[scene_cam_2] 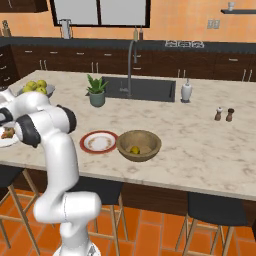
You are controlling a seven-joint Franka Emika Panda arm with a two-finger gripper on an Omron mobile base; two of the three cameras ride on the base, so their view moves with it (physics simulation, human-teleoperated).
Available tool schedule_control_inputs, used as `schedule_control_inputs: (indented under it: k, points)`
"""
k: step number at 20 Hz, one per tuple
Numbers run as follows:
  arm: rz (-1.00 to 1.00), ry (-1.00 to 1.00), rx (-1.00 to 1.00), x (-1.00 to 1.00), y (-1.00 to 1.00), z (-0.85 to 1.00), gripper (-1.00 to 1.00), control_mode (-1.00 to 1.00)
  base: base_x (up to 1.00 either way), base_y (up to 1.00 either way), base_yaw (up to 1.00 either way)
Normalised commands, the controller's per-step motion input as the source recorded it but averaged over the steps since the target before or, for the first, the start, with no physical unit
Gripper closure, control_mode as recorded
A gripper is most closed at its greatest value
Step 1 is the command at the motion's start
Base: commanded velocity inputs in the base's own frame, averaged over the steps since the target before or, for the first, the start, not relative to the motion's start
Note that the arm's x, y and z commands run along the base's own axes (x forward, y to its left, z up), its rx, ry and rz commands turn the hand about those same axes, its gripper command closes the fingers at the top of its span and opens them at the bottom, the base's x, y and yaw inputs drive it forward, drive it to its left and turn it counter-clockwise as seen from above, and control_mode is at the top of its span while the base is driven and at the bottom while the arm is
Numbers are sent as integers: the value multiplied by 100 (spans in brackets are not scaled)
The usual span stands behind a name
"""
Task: Pick the chicken drumstick and lemon from their plates and place them in the bowl. Then put the bowl in the fridge.
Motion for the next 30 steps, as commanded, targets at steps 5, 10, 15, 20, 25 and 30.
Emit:
schedule_control_inputs:
  k: [5,10,15,20,25,30]
  points:
    - [4,1,-7,25,59,0,-100,-100,0,0,0]
    - [4,0,1,20,45,-2,-100,-100,0,0,0]
    - [2,0,9,0,33,-17,-100,-100,0,0,0]
    - [0,0,1,0,-26,-61,-100,-100,0,0,0]
    - [0,0,15,0,-11,-3,-100,-100,0,0,0]
    - [0,-2,3,3,11,-38,-100,-100,0,0,0]
